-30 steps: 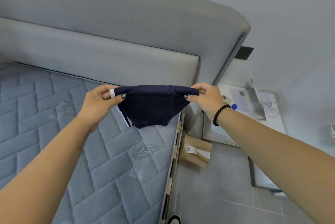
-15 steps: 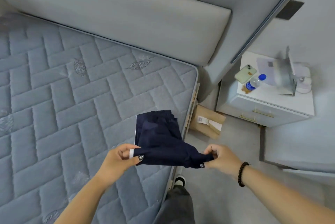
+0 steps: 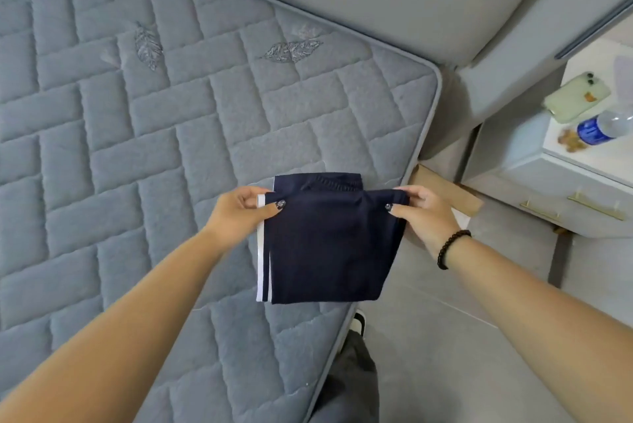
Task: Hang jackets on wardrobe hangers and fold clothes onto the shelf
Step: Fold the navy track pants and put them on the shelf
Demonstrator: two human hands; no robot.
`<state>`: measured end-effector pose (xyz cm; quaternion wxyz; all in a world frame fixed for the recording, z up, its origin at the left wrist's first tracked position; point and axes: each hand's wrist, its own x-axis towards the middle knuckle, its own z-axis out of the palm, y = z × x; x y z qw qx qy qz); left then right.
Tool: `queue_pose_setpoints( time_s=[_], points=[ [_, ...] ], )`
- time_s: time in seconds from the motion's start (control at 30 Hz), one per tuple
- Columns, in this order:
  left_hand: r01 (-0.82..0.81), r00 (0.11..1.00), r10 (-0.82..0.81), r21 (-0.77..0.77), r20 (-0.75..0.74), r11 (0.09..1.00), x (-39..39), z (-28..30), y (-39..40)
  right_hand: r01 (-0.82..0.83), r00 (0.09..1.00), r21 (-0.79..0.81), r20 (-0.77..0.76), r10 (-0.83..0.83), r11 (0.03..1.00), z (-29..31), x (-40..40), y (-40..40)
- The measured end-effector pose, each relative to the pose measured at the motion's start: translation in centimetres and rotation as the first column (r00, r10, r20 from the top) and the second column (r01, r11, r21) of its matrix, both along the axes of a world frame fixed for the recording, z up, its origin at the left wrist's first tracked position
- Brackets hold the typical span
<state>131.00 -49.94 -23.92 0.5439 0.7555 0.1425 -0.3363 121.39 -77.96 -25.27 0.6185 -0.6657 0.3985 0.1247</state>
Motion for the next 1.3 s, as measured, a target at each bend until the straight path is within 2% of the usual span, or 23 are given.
queue_pose_setpoints(
  time_s=[0.2,0.37,0.43,0.5,0.57,0.63,0.7,0.77,0.83,0.93,1.03,1.1,1.3],
  points=[
    [-0.206,0.976,0.204,0.025,0.082,0.978,3.9,-7.0,-2.2,0.096,0.994,-0.069,0.054,-0.093,0.993,-6.9,4.8,-0.2],
    [-0.332,0.94,0.311,0.17,0.142,0.928,3.0,-13.4,-3.5,0.033,0.998,-0.038,-0.054,-0.035,0.999,-11.0,4.1,0.7],
    [-0.286,0.948,0.241,0.228,0.206,0.931,2.2,-14.4,-4.4,0.038,0.993,-0.022,-0.114,-0.041,0.999,-11.9,3.1,1.2],
    [-0.165,0.955,0.065,0.337,0.29,0.927,1.4,-14.6,-5.0,0.081,0.987,0.007,-0.137,-0.08,0.997,-12.3,2.1,1.8],
    [-0.092,0.956,-0.021,0.37,0.292,0.925,0.8,-14.1,-4.9,0.134,0.981,0.06,-0.148,-0.124,0.989,-12.6,1.4,2.2],
    [-0.1,0.985,0.057,0.267,0.165,0.959,0.0,-13.0,-4.3,0.128,0.982,0.089,-0.151,-0.114,0.988,-12.4,0.7,2.4],
    [-0.107,0.993,0.112,0.103,-0.042,0.989,-1.2,-11.8,-3.5,0.115,0.983,0.103,-0.155,-0.098,0.988,-12.1,0.1,2.5],
    [-0.047,0.977,0.044,-0.01,-0.207,0.999,-2.4,-11.4,-2.4,0.084,0.986,0.125,-0.154,-0.064,0.989,-11.7,-0.5,2.5],
    [0.012,0.955,-0.033,-0.074,-0.296,0.997,-3.0,-11.5,-1.7,0.059,0.988,0.164,-0.153,-0.034,0.985,-11.0,-1.1,2.3],
    [0.029,0.95,-0.056,-0.093,-0.307,0.995,-3.8,-10.7,-2.2,0.046,0.986,0.222,-0.167,-0.009,0.974,-10.0,-2.4,1.8],
    [-0.006,0.961,-0.032,-0.134,-0.274,0.991,-5.1,-8.6,-4.5,0.12,0.983,0.213,-0.164,-0.085,0.97,-8.3,-4.3,0.7],
    [0.026,0.961,-0.074,-0.183,-0.265,0.983,-6.0,-6.6,-6.2,0.179,0.976,0.2,-0.161,-0.148,0.963,-6.5,-6.0,-0.7],
    [0.335,0.891,-0.393,-0.256,-0.229,0.907,-9.0,-0.1,-12.5,0.271,0.962,0.107,-0.061,-0.266,0.957,1.8,-13.6,-6.8]
  ],
)
